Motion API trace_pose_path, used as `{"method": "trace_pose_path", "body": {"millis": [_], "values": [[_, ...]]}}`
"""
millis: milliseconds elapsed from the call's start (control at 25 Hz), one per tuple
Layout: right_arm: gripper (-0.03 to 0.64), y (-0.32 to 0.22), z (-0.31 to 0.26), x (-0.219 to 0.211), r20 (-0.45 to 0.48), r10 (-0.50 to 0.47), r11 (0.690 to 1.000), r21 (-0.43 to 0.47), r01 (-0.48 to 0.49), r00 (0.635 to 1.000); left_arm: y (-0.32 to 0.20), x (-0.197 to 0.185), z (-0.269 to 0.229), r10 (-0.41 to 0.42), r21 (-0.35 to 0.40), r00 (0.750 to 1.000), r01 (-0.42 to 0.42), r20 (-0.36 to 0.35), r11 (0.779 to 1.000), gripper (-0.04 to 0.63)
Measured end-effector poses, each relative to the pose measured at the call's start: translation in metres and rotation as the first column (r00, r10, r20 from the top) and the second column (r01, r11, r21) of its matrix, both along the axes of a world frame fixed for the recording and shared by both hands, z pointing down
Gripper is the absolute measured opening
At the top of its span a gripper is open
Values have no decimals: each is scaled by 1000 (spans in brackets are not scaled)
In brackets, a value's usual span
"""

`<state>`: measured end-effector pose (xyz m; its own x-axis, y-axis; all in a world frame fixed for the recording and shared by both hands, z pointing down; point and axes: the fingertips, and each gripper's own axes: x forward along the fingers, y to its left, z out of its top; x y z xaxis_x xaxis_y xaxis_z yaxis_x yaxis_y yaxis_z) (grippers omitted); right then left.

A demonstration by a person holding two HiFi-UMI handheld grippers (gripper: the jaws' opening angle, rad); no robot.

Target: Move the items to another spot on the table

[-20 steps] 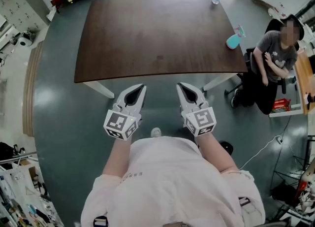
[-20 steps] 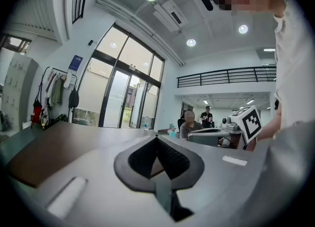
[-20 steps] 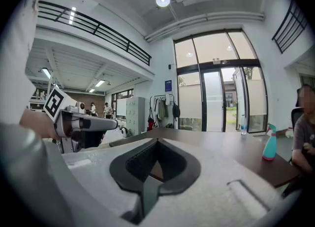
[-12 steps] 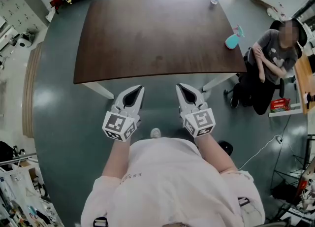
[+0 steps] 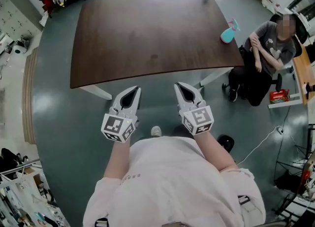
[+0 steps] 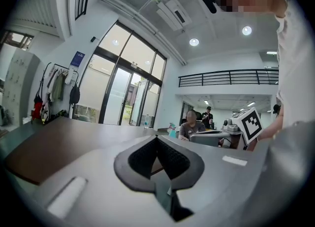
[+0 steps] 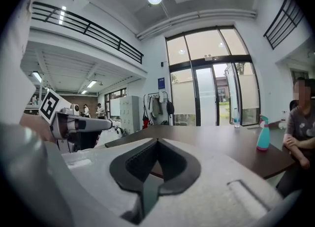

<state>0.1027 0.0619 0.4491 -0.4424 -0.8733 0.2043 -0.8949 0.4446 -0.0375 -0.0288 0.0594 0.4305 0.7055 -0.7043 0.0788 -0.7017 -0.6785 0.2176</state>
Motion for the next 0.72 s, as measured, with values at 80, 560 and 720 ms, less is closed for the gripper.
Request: {"method": "trace_pose_path", "body": {"millis": [80, 560, 720], "values": [[-9, 1, 0, 4, -5, 13, 1000, -7, -13, 1000, -1, 3, 0, 7, -5, 1000, -7, -8, 1000, 9], [-9, -22, 6, 80, -1, 122, 992, -27, -122, 992, -31, 67, 6, 80, -21, 997, -80, -7, 997, 9], [-9, -41, 8, 121, 12, 150, 988, -25, -149, 989, -54, 106, 8, 101, -24, 995, -101, 7, 995, 9]]}}
